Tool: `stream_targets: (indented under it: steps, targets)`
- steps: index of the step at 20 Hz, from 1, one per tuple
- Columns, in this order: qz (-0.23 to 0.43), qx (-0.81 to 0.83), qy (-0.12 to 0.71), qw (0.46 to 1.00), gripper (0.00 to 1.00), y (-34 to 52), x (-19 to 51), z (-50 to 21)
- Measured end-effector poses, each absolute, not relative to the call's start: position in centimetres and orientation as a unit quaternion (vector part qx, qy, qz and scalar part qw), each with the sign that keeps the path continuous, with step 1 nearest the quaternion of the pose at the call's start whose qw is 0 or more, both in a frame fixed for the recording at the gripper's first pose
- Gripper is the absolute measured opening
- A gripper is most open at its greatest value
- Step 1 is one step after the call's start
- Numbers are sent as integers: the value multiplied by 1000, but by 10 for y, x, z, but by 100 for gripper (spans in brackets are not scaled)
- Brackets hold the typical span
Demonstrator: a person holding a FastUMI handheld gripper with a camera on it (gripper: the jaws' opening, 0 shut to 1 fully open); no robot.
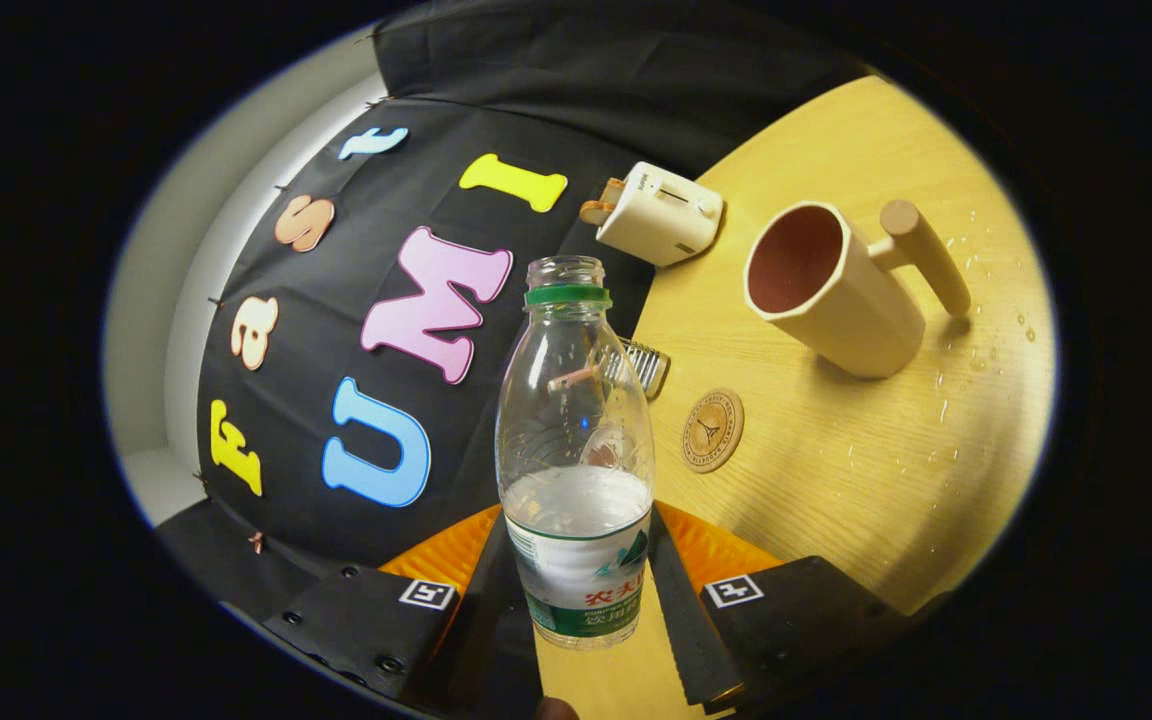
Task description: Take the bottle from table, then pour the juice into the cup, finally place the bottle on the coaster
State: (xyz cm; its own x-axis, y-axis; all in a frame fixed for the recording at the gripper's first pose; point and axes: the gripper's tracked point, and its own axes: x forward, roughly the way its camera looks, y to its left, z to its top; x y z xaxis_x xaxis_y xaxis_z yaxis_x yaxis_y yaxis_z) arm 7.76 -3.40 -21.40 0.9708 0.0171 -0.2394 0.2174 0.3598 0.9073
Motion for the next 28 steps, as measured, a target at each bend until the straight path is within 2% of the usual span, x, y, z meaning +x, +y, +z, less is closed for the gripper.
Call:
stream_targets:
  steps: [10, 28]
  targets:
    - [-88, 663, 76, 739, 75, -57, 82, -207]
    - [-127, 734, 79, 662, 75, -81, 92, -219]
